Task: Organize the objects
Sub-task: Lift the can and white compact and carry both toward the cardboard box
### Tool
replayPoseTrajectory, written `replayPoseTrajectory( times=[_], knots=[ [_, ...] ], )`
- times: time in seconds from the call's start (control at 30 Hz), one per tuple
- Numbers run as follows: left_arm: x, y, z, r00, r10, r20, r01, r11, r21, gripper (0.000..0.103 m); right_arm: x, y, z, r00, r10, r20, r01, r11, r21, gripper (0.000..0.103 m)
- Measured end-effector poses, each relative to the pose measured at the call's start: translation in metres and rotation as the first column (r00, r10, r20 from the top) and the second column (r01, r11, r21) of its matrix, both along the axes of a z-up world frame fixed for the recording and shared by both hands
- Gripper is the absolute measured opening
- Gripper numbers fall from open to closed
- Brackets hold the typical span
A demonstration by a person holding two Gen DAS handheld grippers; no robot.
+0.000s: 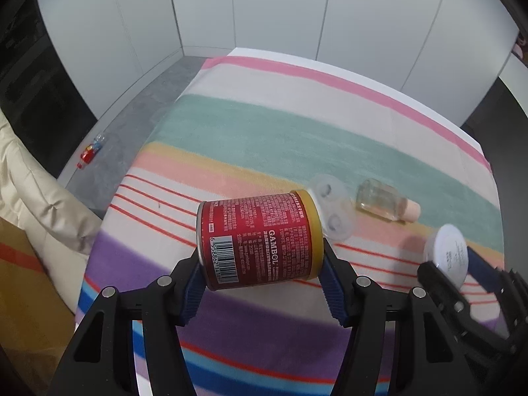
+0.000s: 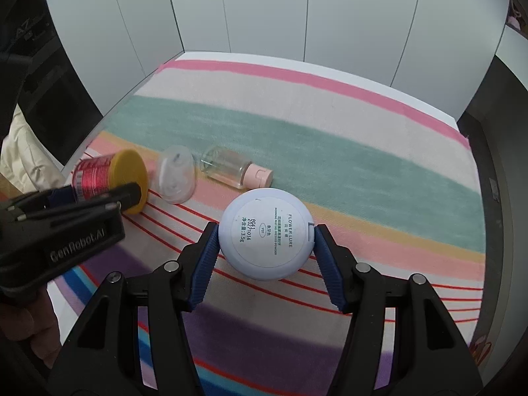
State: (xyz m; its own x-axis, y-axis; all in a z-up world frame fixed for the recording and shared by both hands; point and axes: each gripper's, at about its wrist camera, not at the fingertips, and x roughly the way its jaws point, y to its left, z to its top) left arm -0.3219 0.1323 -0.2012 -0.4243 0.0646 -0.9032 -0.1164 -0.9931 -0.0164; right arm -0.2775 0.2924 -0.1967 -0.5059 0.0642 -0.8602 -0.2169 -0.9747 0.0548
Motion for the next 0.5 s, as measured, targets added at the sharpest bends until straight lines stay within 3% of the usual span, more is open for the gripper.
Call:
replayPoseTrajectory(
  times=[0.17, 0.5],
  knots=[
    [0.02, 0.0, 0.016, 0.998, -0.053, -0.025, 0.052, 0.999, -0.012, 0.062, 0.003, -0.002, 0.02, 1.0, -0.008, 0.001, 0.008, 1.0, -0.001, 0.06],
    [0.05, -0.011, 0.057, 0.997, -0.05, -0.053, 0.051, 0.999, 0.011, 0.062, 0.022, -0.016, 0.073, 1.0, 0.013, -0.018, -0.013, 1.0, -0.004, 0.06]
  ],
)
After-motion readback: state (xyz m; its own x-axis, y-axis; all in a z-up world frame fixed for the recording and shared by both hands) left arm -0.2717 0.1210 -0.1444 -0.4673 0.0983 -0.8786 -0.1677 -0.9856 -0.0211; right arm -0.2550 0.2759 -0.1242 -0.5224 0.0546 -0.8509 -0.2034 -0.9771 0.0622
